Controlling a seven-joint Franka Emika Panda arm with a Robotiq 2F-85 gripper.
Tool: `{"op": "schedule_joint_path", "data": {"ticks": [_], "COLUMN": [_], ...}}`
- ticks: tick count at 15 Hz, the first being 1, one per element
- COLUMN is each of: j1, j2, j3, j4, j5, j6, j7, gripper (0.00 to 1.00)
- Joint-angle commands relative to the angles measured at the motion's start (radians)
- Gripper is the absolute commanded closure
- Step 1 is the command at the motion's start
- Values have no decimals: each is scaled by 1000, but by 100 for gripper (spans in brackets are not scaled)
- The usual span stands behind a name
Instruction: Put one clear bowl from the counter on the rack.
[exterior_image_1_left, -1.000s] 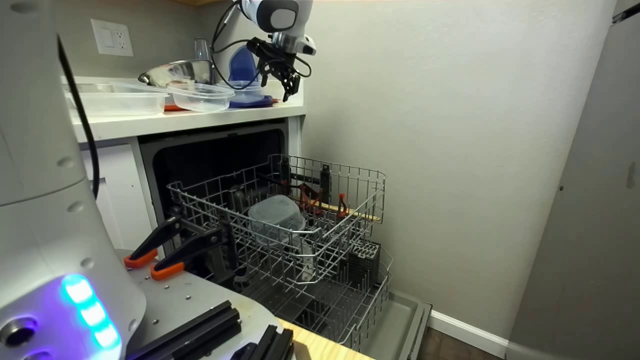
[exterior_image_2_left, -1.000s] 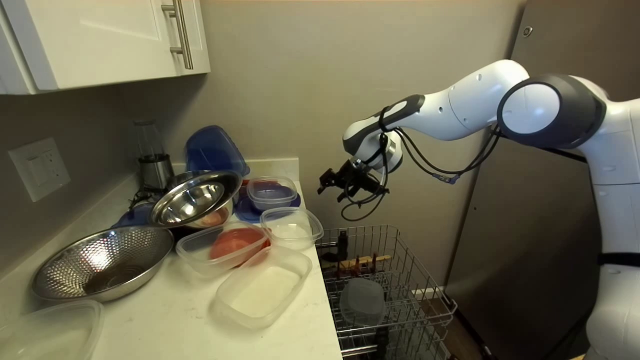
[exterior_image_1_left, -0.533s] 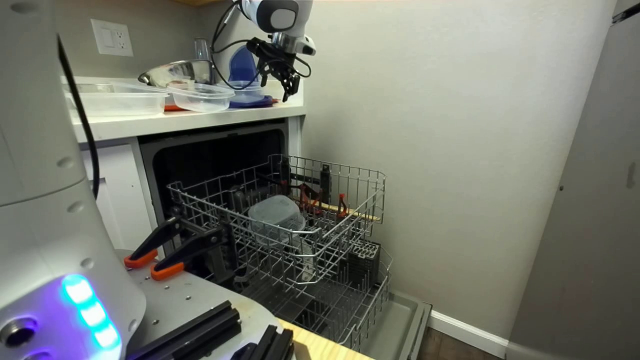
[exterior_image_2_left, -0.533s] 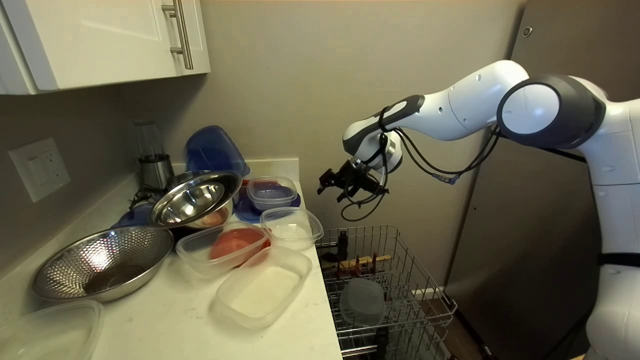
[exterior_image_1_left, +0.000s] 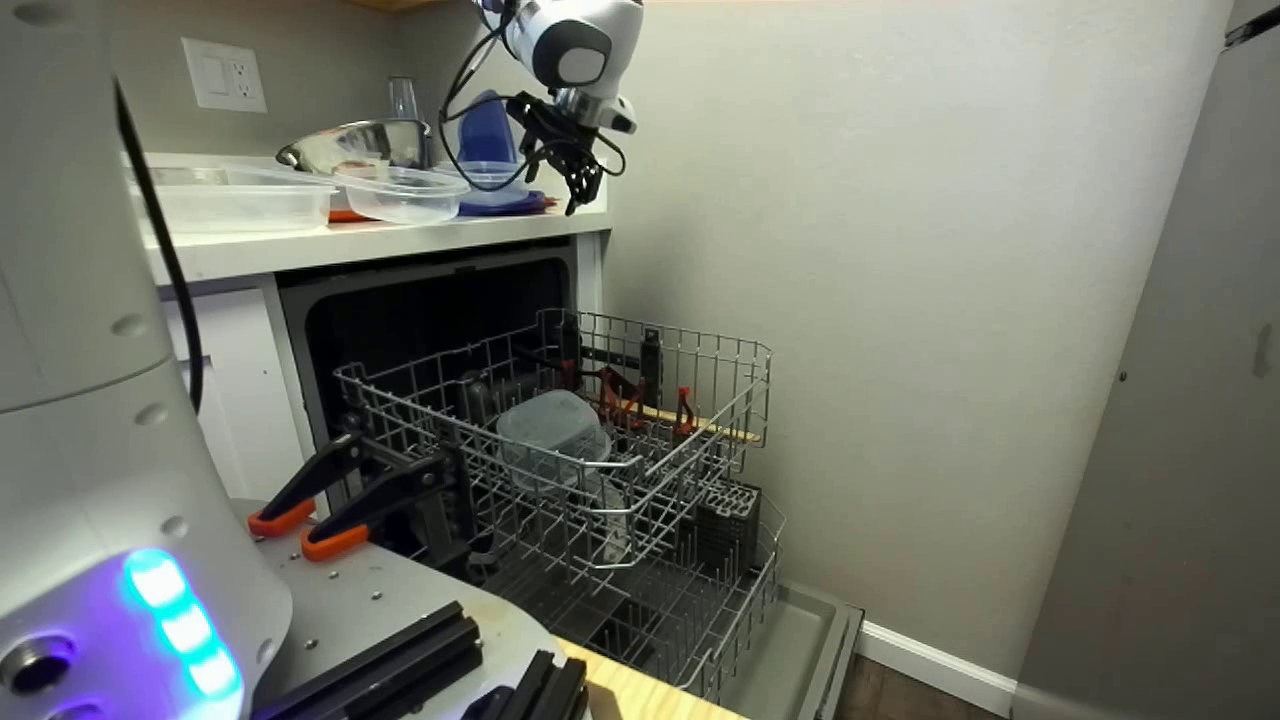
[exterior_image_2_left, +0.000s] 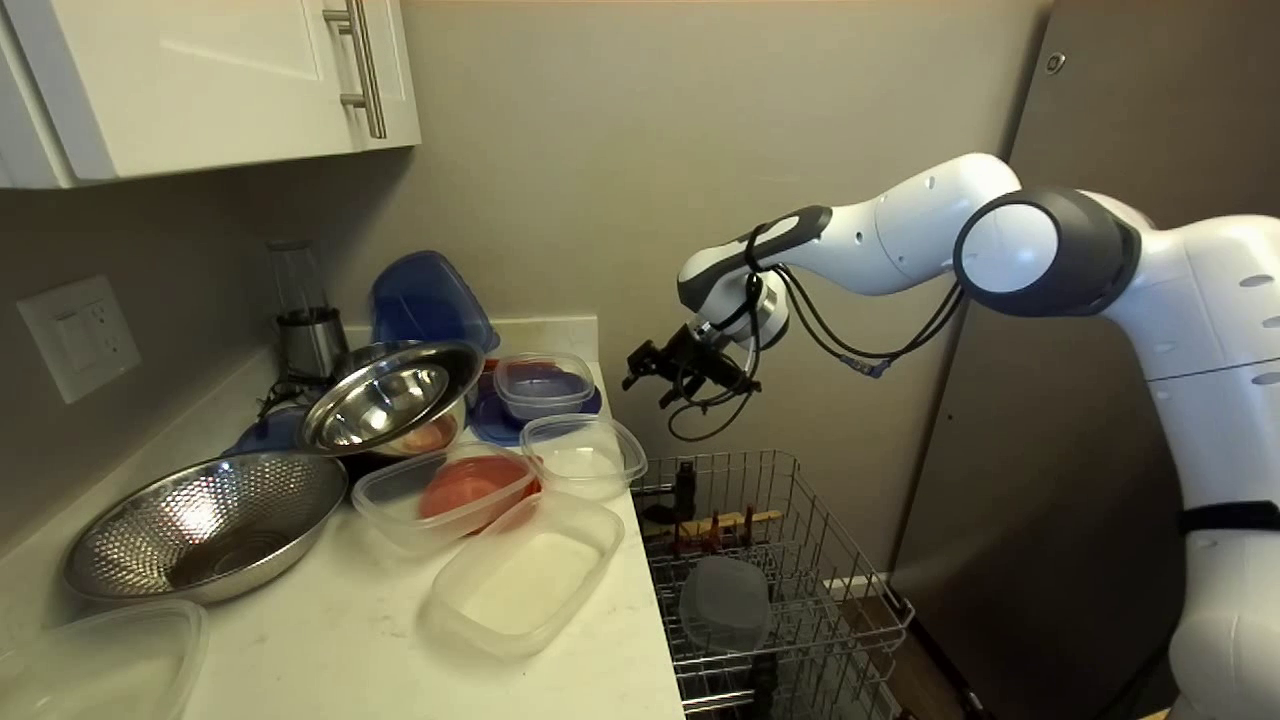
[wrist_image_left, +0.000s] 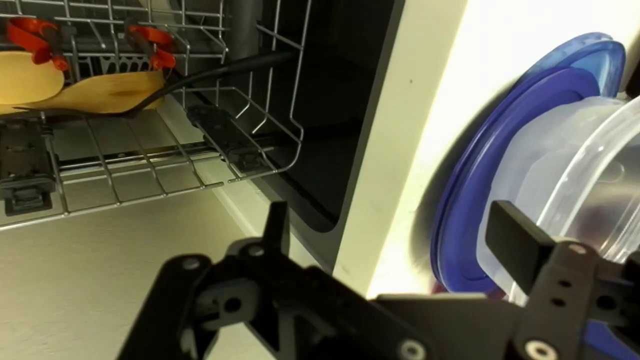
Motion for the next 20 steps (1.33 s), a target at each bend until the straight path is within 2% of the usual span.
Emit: {"op": "schedule_joint_path", "data": {"ticks": [1,10,20], "j1": [-49,12,64], "j2": [88,271,289], "j3": [56,84,75], "j4": [109,356,477], "j5": [52,27,-5], "j6": [-47,-115,-106], "j7": [-37,18,31], "gripper": [0,0,0]}}
